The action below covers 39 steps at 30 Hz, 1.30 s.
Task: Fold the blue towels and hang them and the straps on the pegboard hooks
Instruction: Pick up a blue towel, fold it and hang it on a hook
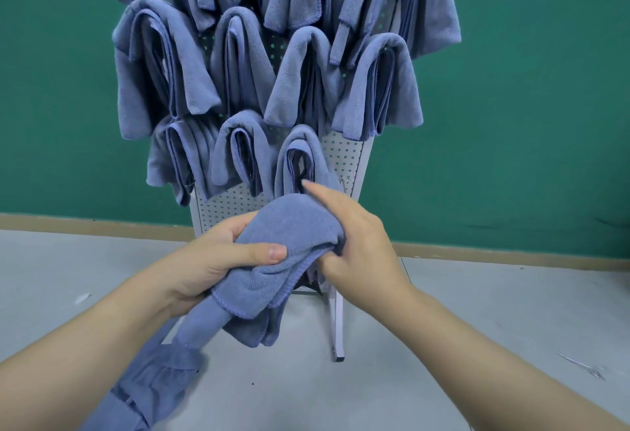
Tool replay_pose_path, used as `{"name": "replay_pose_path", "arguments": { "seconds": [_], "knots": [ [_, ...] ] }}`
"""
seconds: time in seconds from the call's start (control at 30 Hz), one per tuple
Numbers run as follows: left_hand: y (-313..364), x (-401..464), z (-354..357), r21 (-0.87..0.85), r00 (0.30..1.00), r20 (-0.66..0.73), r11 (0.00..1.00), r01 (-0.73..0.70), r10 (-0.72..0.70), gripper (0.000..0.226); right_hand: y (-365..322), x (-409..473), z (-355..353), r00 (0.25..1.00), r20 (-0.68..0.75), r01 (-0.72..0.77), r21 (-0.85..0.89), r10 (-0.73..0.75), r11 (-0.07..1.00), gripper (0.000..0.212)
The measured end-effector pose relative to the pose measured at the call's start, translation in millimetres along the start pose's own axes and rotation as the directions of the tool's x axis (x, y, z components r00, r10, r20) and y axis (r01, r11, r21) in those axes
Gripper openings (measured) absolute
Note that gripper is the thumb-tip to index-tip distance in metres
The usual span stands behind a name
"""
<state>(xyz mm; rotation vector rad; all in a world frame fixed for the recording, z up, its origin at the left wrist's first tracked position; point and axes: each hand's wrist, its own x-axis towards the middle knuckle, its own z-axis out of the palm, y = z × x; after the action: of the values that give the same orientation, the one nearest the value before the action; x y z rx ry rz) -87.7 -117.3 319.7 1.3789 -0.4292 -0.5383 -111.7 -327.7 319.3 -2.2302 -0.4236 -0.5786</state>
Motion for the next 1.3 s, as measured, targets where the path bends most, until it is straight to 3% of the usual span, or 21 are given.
{"name": "replay_pose_path", "arguments": {
  "seconds": [0.1,0.2,0.27,0.33,0.37,0.53,0.73,0.9,1.17,1.23,1.3],
  "knots": [
    [-5,9,2,0.140,0.987,-0.124,0.987,-0.085,0.102,0.070,-2,4,-4,0.998,-0.018,-0.063,-0.044,0.063,0.997,0.072],
    [-15,17,13,0.493,0.834,-0.355,0.843,-0.217,0.423,0.063,1,16,-12,0.980,-0.105,-0.171,-0.039,0.166,0.984,0.068],
    [-20,20,34,0.659,0.767,-0.272,0.694,-0.291,0.581,0.063,4,25,-18,0.965,-0.151,-0.224,-0.033,0.216,0.974,0.057],
    [-25,29,58,0.763,0.769,-0.155,0.570,-0.305,0.620,0.071,7,31,-25,0.943,-0.202,-0.271,-0.010,0.263,0.963,0.048],
    [-26,37,67,0.786,0.768,-0.164,0.553,-0.277,0.619,0.074,8,33,-29,0.933,-0.220,-0.290,0.007,0.284,0.957,0.043],
    [-16,92,95,0.696,0.716,-0.356,0.682,-0.226,0.601,0.071,18,45,-45,0.924,-0.218,-0.315,0.031,0.314,0.949,0.039],
    [-3,149,96,0.737,0.716,-0.327,0.641,-0.215,0.616,0.054,60,63,-62,0.924,-0.255,-0.287,0.031,0.285,0.957,0.044],
    [-1,180,89,0.702,0.743,-0.335,0.679,-0.214,0.579,0.046,84,80,-68,0.928,-0.249,-0.266,0.081,0.278,0.960,0.048],
    [31,195,80,0.714,0.462,-0.429,0.605,-0.352,0.776,0.052,81,123,-71,0.959,-0.277,-0.029,0.112,0.059,0.993,0.057],
    [40,201,74,0.732,0.429,-0.448,0.598,-0.327,0.784,0.049,84,139,-67,0.964,-0.265,-0.008,0.048,0.021,0.999,0.058],
    [44,211,67,0.736,0.453,-0.474,0.622,-0.267,0.755,0.046,88,150,-61,0.969,-0.245,-0.018,-0.026,0.011,0.999,0.057]
  ]
}}
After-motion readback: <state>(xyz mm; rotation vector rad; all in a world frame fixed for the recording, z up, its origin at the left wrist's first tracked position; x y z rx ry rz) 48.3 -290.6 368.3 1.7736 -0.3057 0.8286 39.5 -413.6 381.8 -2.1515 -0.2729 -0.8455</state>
